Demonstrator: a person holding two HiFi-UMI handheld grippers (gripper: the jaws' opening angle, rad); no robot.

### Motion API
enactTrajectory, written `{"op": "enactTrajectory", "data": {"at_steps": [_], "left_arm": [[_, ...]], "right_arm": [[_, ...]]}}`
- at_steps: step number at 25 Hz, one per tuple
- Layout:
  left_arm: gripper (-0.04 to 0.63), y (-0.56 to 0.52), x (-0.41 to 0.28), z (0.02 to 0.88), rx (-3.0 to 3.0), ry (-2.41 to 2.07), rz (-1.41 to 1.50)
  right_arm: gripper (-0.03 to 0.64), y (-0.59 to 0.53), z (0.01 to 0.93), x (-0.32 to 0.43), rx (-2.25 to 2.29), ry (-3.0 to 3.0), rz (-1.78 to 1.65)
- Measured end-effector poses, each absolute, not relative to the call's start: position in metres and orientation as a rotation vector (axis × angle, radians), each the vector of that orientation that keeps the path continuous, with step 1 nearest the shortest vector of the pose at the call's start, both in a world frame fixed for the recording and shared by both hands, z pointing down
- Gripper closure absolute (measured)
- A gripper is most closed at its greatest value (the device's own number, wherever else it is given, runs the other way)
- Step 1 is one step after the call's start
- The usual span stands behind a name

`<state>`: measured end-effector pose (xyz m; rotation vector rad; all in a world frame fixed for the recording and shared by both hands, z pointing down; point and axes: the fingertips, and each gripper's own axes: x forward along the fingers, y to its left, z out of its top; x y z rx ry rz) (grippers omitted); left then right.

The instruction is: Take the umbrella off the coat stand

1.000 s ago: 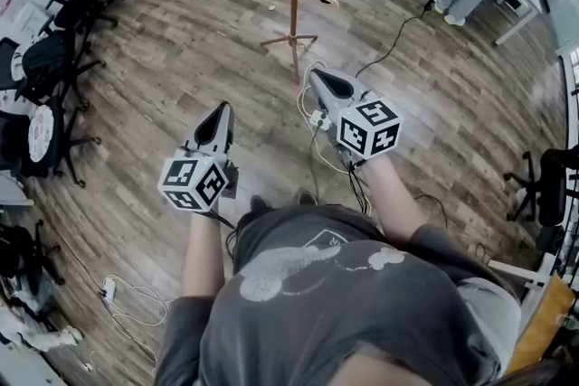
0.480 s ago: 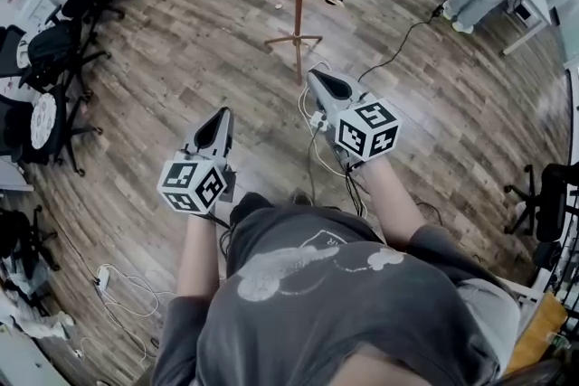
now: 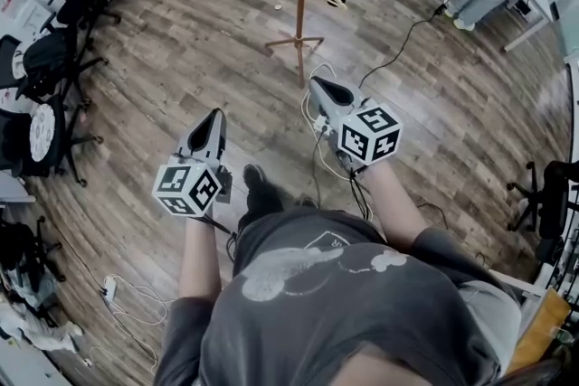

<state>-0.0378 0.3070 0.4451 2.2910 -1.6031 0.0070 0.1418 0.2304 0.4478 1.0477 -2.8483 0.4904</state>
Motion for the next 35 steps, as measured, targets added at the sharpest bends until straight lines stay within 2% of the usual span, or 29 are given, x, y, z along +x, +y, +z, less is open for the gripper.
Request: {"op": "enactTrajectory", "data": {"at_steps": [12, 23, 35], "left_arm": [[0.588, 0.18, -0.137, 0.449, 2.333, -1.5, -0.012], [0.588, 0.123, -0.223, 0.456, 2.359, -1.388, -0.019], [0.588, 0.097, -0.245, 0.463, 2.406, -1.244, -0.069]], "right_arm": [[0.62, 0.121, 0.444, 0.051, 1.19, -2.785, 0.47], [0.619, 0.062, 0.447, -0.036, 1.28, -2.725, 0.497], [0.62, 0.047, 0.459, -0.062, 1.36, -2.654, 0.533]]}}
